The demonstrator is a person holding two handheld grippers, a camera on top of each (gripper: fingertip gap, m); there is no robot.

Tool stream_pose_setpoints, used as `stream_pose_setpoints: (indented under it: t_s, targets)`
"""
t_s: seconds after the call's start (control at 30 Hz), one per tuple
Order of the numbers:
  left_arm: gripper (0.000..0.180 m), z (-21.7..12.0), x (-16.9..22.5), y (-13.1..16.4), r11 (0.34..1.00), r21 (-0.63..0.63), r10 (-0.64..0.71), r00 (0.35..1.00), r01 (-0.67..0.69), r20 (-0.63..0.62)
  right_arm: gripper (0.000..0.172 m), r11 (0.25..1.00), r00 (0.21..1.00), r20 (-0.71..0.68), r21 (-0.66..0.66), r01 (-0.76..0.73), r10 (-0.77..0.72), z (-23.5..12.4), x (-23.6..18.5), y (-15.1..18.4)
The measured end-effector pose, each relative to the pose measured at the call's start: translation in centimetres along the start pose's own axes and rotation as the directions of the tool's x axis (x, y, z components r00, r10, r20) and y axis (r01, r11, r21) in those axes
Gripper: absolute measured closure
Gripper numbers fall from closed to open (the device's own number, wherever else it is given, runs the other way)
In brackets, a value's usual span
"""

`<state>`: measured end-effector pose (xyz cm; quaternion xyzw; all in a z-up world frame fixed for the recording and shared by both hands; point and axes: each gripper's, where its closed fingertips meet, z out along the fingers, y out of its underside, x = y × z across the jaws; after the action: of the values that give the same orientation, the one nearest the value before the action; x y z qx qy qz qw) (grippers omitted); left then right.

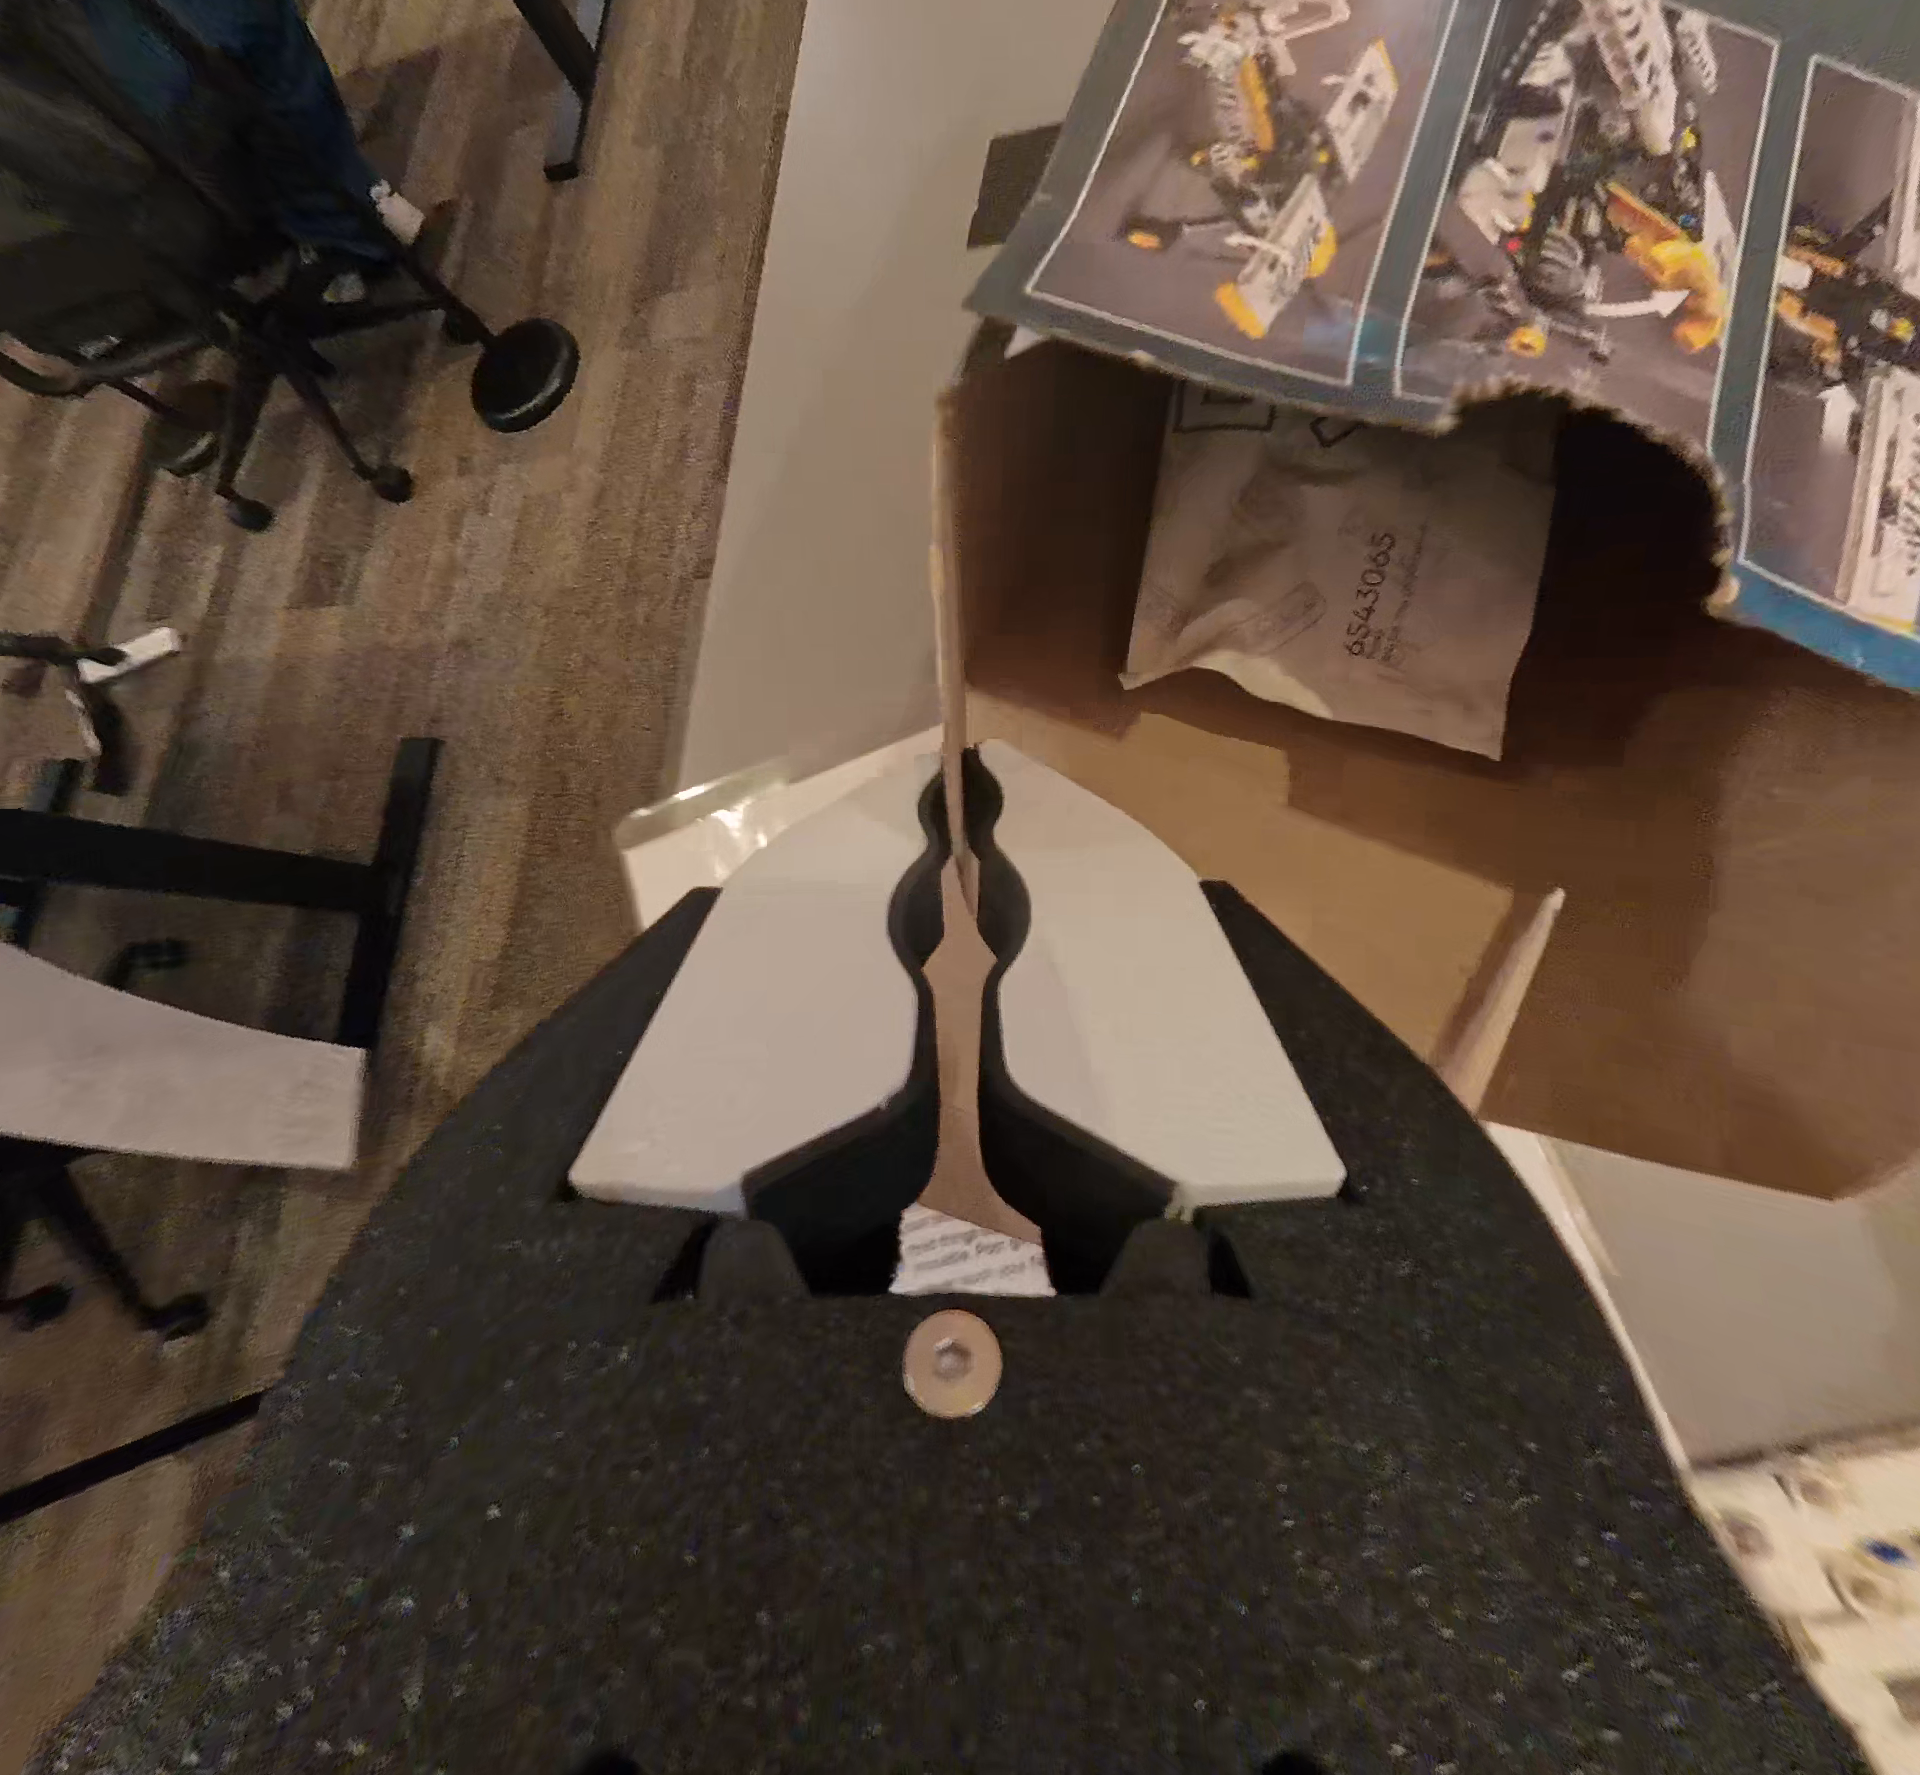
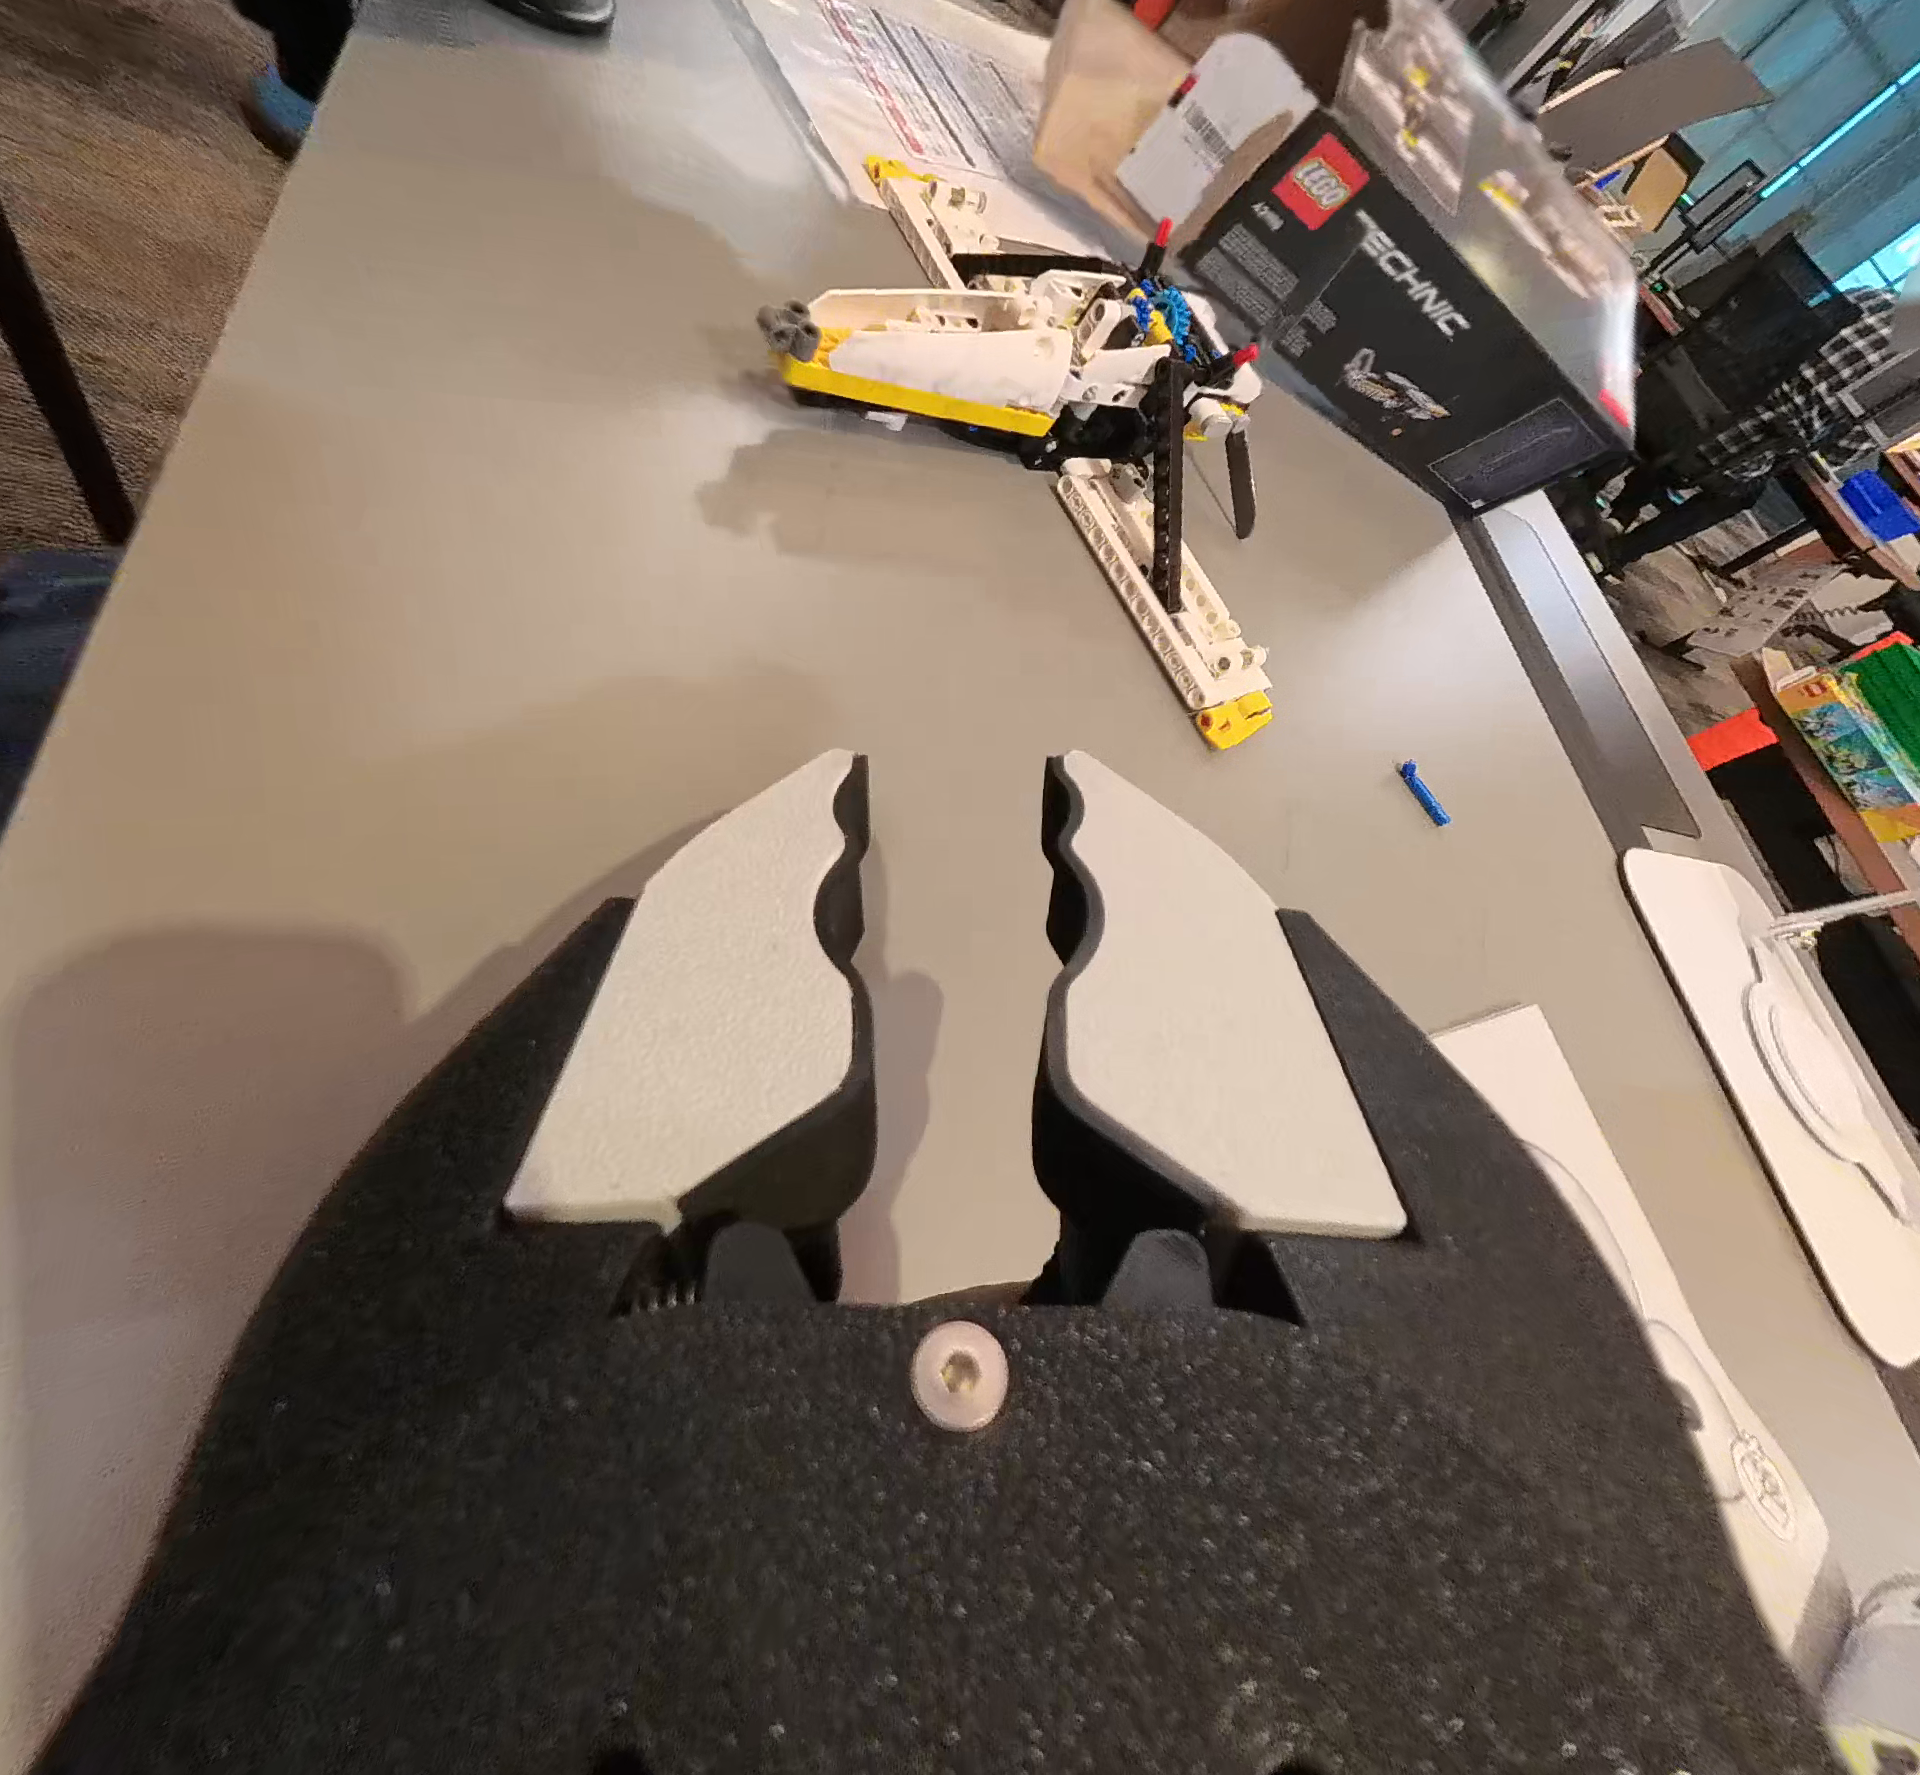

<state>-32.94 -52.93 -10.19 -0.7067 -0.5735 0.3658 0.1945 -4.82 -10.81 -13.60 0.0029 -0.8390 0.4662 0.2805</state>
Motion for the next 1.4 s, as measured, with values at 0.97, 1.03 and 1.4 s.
stream_pose_setpoints:
  t_s: [0.97, 1.03, 1.4]
  targets:
    - [0.177, 1.3, 2.9, 0.5, 0.954, -0.300, -0.066, 0.974, -0.001, -0.215, 0.141, 0.991, 0.996, 0.001, -0.103, -0.090, 0.090, -2.1, -2.4, 3.4]
    - [0.160, 1.8, 2.8, 1.9, 0.944, -0.329, -0.061, 0.983, 0.000, -0.175, 0.141, 0.988, 0.994, -0.021, -0.108, -0.110, 0.108, -2.3, -2.1, 3.7]
    - [0.116, -5.6, 1.9, -0.5, 0.965, -0.243, 0.134, 0.983, -0.100, 0.126, 0.141, 0.987, 0.980, -0.164, -0.096, -0.126, 0.109, -5.5, -1.7, 4.4]
